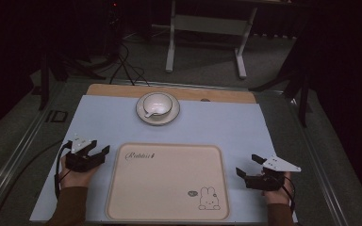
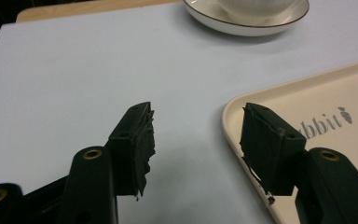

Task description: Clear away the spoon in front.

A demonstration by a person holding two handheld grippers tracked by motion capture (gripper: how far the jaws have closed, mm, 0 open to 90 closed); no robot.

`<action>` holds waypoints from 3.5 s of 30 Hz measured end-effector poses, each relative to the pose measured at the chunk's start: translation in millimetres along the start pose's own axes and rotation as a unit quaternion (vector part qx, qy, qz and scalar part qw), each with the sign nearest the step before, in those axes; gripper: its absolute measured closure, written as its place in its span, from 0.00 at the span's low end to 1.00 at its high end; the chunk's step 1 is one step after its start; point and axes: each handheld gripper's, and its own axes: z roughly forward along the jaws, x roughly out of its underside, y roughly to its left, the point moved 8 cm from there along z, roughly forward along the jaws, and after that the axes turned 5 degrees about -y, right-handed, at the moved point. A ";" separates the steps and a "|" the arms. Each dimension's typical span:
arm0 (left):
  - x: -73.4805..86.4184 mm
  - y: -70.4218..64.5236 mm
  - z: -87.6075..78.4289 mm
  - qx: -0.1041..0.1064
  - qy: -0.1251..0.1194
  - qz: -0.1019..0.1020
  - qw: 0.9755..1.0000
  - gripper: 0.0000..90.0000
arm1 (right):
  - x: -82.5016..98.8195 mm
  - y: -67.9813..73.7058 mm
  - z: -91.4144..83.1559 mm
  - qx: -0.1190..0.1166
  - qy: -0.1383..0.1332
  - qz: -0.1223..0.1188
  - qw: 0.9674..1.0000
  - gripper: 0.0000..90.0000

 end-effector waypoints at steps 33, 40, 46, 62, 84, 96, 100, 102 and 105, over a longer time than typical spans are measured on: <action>-54.7 -13.3 15.7 0.019 -0.011 0.014 1.000 0.49 | -4.0 -2.0 1.9 0.004 -0.010 -0.005 1.000 0.14; -74.5 -24.6 27.7 0.029 -0.022 0.031 0.999 0.49 | -4.0 -3.3 1.1 0.005 -0.011 -0.005 1.000 0.14; -88.9 -34.1 38.4 0.038 -0.027 0.042 0.998 0.49 | -3.8 -3.7 1.2 0.005 -0.010 -0.004 1.000 0.14; -106.9 -51.9 79.4 0.062 -0.014 0.052 0.997 0.56 | -3.3 -5.1 1.0 0.005 -0.010 -0.003 1.000 0.14; -100.5 -73.0 139.7 0.071 0.040 0.061 0.995 0.63 | -3.3 -5.9 0.2 0.003 -0.011 -0.003 1.000 0.14; -95.4 -76.3 152.3 0.062 0.037 0.039 0.997 0.75 | -2.7 -6.2 0.3 0.004 -0.010 -0.003 1.000 0.14; -95.9 -76.8 153.1 0.054 0.036 0.031 0.997 0.77 | -2.5 -6.5 0.3 0.005 -0.009 -0.003 1.000 0.14; -96.4 -76.8 153.2 0.050 0.036 0.027 0.998 0.78 | -2.5 -6.6 0.2 0.005 -0.009 -0.004 1.000 0.14; -96.5 -77.4 153.1 0.050 0.037 0.021 0.998 0.80 | -2.3 -6.6 0.5 0.004 -0.008 -0.004 1.000 0.14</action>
